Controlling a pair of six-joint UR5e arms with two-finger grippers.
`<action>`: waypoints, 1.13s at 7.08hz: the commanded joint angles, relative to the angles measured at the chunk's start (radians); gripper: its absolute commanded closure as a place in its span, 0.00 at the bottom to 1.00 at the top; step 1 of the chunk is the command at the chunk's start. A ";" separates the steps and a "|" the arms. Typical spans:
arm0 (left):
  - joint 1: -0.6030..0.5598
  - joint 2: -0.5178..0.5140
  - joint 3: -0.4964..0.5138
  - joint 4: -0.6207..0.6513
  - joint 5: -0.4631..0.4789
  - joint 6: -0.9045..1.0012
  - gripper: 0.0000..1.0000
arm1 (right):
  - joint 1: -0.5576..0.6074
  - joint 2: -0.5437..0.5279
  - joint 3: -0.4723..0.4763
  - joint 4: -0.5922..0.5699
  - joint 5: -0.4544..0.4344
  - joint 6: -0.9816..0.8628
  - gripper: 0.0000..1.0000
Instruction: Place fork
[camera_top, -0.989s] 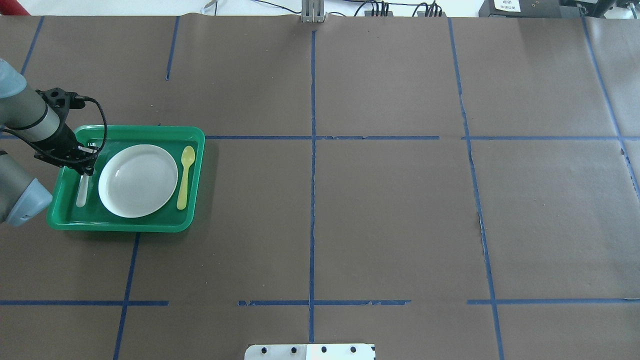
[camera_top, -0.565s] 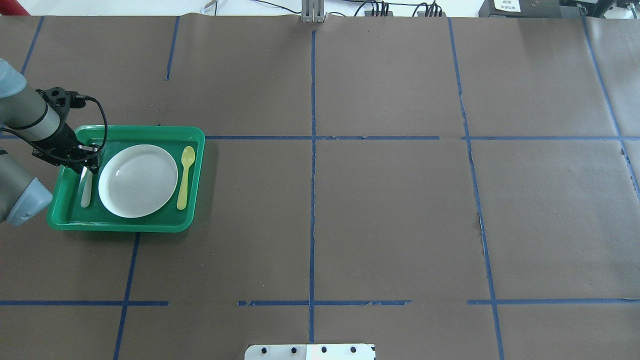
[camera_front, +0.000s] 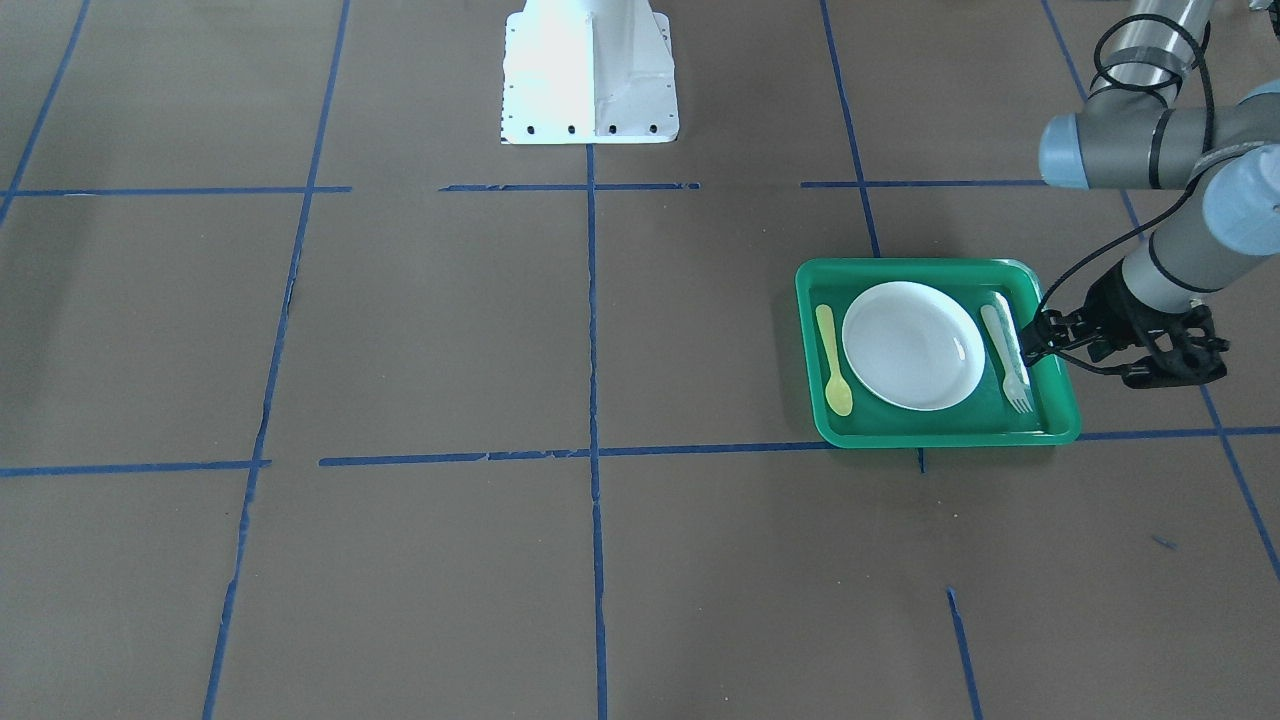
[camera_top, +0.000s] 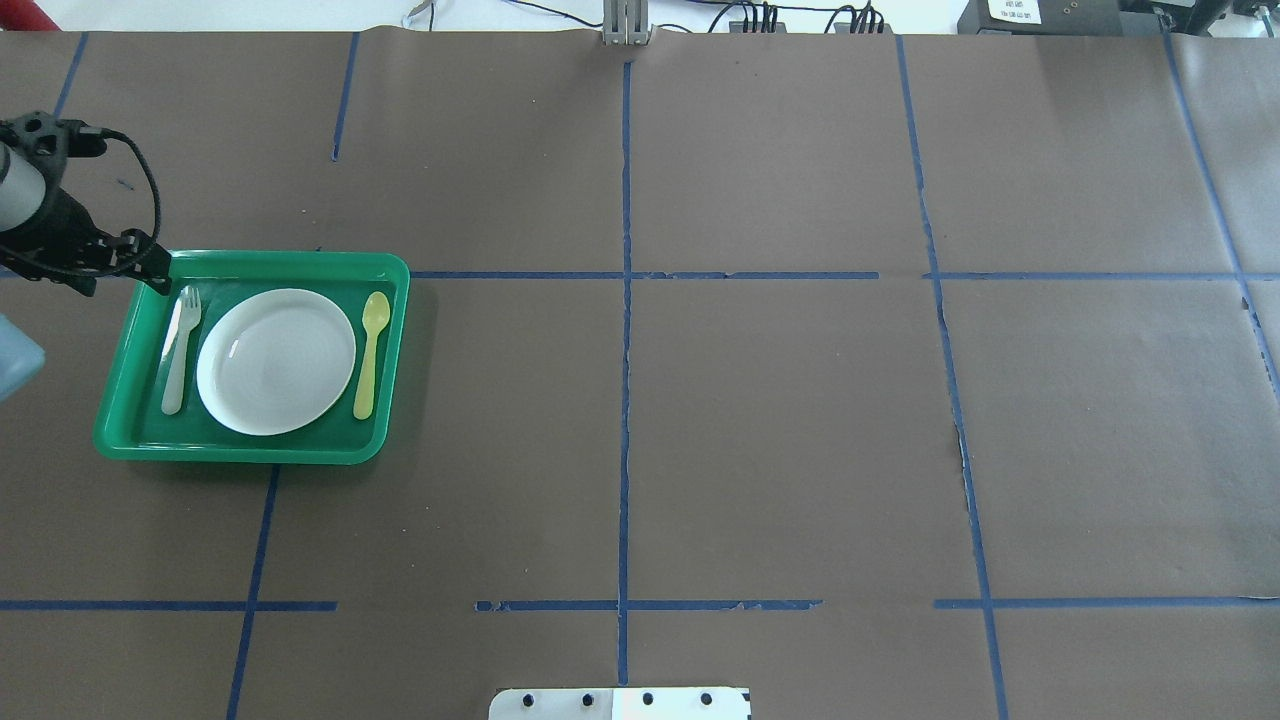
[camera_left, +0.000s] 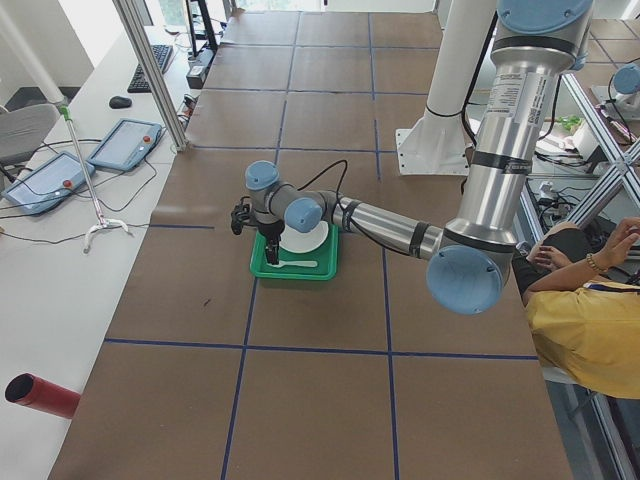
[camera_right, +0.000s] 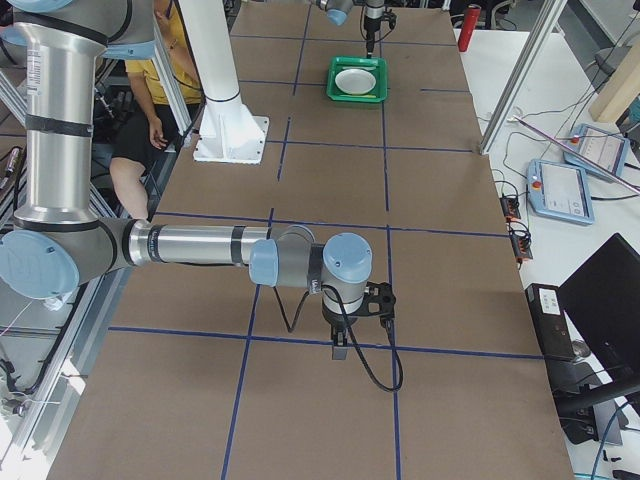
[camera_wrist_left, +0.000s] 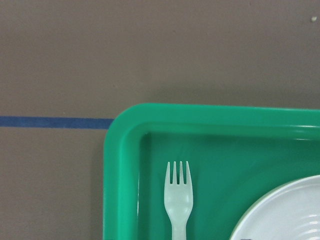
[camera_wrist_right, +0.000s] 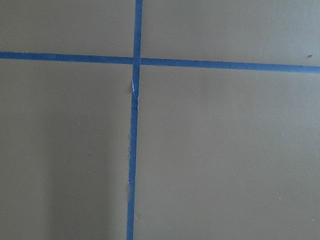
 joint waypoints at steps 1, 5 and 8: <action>-0.195 0.060 -0.071 0.117 0.000 0.303 0.00 | 0.000 0.000 0.000 0.000 0.000 0.000 0.00; -0.571 0.058 0.104 0.255 -0.037 0.861 0.00 | 0.000 0.000 0.000 0.000 0.000 0.000 0.00; -0.599 0.026 0.154 0.349 -0.072 0.887 0.00 | 0.000 0.000 0.000 0.000 0.000 0.000 0.00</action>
